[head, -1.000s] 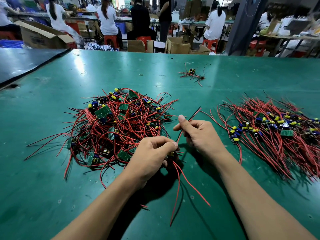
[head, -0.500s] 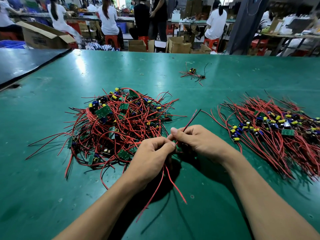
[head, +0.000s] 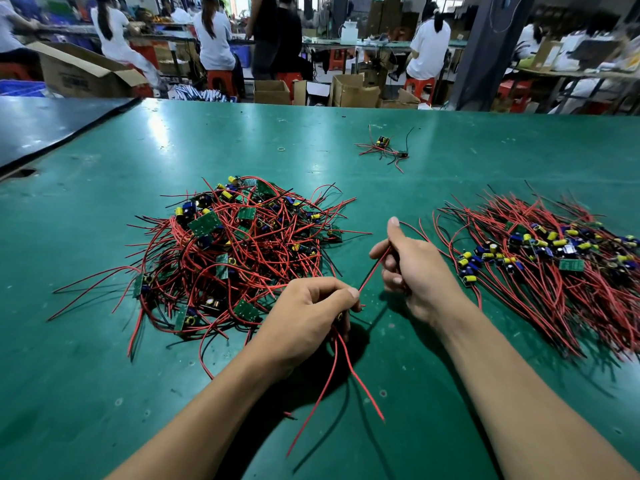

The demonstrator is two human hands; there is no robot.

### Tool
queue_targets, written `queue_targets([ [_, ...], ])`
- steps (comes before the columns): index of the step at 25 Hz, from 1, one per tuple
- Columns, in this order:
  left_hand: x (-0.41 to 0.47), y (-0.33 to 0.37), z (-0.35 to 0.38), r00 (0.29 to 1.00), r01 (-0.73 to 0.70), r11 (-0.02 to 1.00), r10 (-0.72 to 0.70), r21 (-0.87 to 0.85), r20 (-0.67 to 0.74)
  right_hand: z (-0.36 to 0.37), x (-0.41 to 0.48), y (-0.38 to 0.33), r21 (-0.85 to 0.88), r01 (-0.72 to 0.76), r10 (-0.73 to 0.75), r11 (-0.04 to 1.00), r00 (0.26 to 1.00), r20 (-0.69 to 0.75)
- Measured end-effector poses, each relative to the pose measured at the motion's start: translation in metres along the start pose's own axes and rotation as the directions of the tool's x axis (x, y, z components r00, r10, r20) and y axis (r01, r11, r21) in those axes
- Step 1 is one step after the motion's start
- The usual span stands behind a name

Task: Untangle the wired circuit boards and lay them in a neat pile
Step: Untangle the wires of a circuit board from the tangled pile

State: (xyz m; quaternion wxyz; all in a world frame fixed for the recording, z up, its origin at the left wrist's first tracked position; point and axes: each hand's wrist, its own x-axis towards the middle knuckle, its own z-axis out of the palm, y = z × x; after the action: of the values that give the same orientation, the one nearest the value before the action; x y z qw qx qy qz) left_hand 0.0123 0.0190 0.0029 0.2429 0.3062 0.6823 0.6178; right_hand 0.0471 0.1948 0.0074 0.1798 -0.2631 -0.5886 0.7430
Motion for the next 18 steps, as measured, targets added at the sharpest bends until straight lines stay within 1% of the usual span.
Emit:
queue_targets([
  [1,-0.001,-0.001,0.0,1.0,0.003,1.0,-0.003,-0.01,0.005,0.0,-0.001,-0.002,0.11,-0.118,0.112,0.987,0.992,0.055],
  [2,-0.002,-0.002,0.0,1.0,0.004,1.0,-0.004,-0.022,0.009,0.0,-0.003,-0.005,0.212,-0.229,0.206,0.95,0.97,0.126],
  [3,-0.003,-0.002,-0.001,1.0,0.001,1.0,-0.001,-0.024,0.01,0.0,-0.004,-0.006,0.287,-0.309,0.262,0.907,0.946,0.189],
  [4,-0.002,-0.003,-0.001,1.0,-0.007,1.0,0.007,-0.016,0.008,-0.001,-0.004,-0.007,0.324,-0.346,0.283,0.88,0.932,0.227],
  [5,-0.002,-0.003,-0.001,1.0,-0.012,1.0,0.012,-0.005,0.001,0.0,-0.004,-0.008,0.323,-0.35,0.282,0.88,0.929,0.238],
  [6,-0.002,-0.004,-0.001,1.0,-0.012,1.0,0.012,0.0,-0.012,0.001,-0.004,-0.007,0.281,-0.319,0.261,0.905,0.938,0.227],
  [7,-0.001,-0.004,0.0,1.0,-0.006,1.0,0.005,-0.006,-0.03,0.003,-0.005,-0.006,0.2,-0.261,0.219,0.944,0.953,0.21],
  [9,0.0,-0.005,-0.001,0.997,0.02,0.997,-0.025,-0.08,-0.066,0.007,-0.009,-0.003,-0.039,-0.107,0.113,0.993,0.964,0.241],
  [10,0.0,-0.005,-0.001,0.996,0.032,0.989,-0.044,-0.142,-0.076,0.009,-0.012,-0.001,-0.146,-0.034,0.077,0.989,0.951,0.301],
  [11,0.0,-0.004,-0.001,0.995,0.039,0.98,-0.055,-0.193,-0.08,0.01,-0.015,0.001,-0.212,0.019,0.064,0.977,0.924,0.376],
  [12,0.001,-0.004,0.0,0.995,0.038,0.976,-0.057,-0.213,-0.083,0.011,-0.017,0.004,-0.232,0.045,0.064,0.972,0.896,0.439],
  [13,0.001,-0.004,-0.001,0.995,0.032,0.98,-0.05,-0.196,-0.088,0.01,-0.018,0.005,-0.233,0.061,0.057,0.971,0.883,0.466],
  [14,0.001,-0.004,-0.001,0.995,0.023,0.987,-0.038,-0.156,-0.092,0.01,-0.018,0.005,-0.246,0.086,0.036,0.966,0.891,0.452],
  [15,0.001,-0.004,-0.002,0.996,0.015,0.994,-0.025,-0.11,-0.09,0.009,-0.016,0.004,-0.273,0.117,0.004,0.955,0.914,0.406],
  [17,0.0,-0.003,-0.003,0.998,0.002,0.999,-0.005,-0.034,-0.069,0.006,-0.011,0.004,-0.306,0.156,-0.068,0.939,0.957,0.28],
  [18,-0.001,-0.002,-0.003,0.999,-0.003,1.0,0.003,-0.004,-0.05,0.003,-0.007,0.005,-0.288,0.149,-0.087,0.946,0.972,0.218],
])
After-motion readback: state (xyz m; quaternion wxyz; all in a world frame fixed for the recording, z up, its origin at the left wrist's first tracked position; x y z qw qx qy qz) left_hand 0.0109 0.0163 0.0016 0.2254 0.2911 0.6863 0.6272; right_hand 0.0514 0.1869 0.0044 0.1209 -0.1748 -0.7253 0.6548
